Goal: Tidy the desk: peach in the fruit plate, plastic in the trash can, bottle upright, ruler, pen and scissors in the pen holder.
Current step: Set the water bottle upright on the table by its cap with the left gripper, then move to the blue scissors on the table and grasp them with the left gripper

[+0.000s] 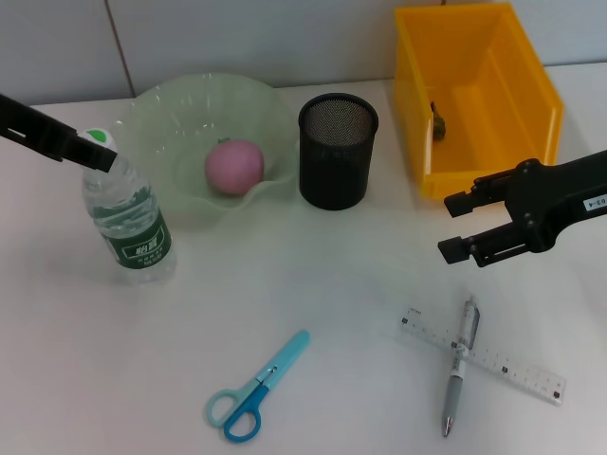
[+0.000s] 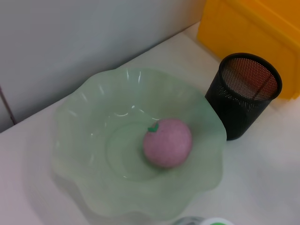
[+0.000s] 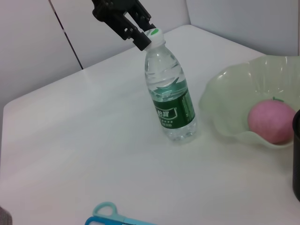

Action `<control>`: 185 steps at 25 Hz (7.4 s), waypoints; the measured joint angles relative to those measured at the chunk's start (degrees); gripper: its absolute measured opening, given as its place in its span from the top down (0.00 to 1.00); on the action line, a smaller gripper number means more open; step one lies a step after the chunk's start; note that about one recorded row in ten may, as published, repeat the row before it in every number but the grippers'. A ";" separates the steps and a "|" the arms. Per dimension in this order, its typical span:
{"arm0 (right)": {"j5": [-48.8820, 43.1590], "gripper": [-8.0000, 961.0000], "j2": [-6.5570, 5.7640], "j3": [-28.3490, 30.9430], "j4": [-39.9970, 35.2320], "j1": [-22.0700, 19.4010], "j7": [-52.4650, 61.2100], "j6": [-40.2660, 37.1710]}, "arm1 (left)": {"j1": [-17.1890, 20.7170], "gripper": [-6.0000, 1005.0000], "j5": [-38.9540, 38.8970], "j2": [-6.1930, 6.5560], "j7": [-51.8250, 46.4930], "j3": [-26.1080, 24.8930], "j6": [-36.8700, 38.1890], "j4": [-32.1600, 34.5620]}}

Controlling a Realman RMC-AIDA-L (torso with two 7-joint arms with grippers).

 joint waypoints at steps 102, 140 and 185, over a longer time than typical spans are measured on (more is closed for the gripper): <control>-4.71 0.21 0.52 -2.65 -2.55 -1.42 1.53 -0.10 | 16.35 0.16 -52.99 -3.26 45.87 17.17 -8.85 -27.27; -6.12 0.21 0.79 -0.97 -8.07 -2.91 -5.92 3.18 | -12.07 0.16 -10.05 -4.15 -17.00 31.97 -4.55 -16.72; -9.27 0.21 -5.75 4.72 3.82 3.63 16.29 0.65 | -7.46 0.18 -3.25 -4.17 85.65 47.50 -9.02 -0.21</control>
